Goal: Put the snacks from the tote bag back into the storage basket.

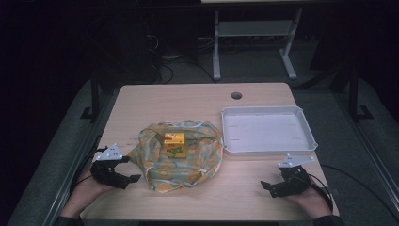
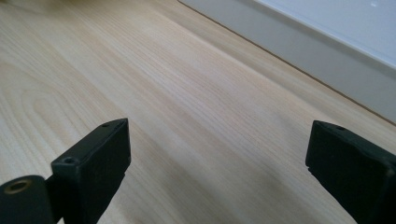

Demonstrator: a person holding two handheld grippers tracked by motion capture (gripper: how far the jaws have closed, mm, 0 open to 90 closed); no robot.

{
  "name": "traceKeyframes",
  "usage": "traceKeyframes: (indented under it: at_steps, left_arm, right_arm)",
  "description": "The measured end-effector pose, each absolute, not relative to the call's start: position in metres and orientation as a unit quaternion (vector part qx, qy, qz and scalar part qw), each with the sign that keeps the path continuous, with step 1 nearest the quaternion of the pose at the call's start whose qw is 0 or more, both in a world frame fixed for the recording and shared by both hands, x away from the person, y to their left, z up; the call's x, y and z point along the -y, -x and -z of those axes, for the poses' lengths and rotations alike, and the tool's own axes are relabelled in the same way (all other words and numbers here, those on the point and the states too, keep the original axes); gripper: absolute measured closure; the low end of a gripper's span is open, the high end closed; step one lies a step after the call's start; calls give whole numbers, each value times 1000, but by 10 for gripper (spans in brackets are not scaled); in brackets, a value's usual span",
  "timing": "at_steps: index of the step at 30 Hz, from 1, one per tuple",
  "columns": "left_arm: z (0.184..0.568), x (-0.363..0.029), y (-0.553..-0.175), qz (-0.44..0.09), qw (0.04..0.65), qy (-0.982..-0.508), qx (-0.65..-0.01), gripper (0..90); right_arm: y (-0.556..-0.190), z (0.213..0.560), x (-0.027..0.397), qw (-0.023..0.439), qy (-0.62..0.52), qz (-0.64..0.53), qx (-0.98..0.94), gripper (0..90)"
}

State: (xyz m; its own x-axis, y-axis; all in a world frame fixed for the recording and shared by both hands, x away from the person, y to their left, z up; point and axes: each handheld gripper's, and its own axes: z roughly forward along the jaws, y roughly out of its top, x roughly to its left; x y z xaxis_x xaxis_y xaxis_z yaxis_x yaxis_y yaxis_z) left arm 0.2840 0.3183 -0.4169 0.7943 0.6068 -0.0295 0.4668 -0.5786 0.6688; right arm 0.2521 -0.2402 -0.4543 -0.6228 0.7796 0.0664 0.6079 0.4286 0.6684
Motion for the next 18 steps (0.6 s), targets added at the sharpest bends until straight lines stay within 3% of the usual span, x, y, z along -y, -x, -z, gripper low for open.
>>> traceKeyframes:
  at_steps: [18]
  left_arm:
    - [383,-289,-305,-103,354,-888,-274,138]
  right_arm:
    - [-254,454,234,119,-404,-334,-843,62]
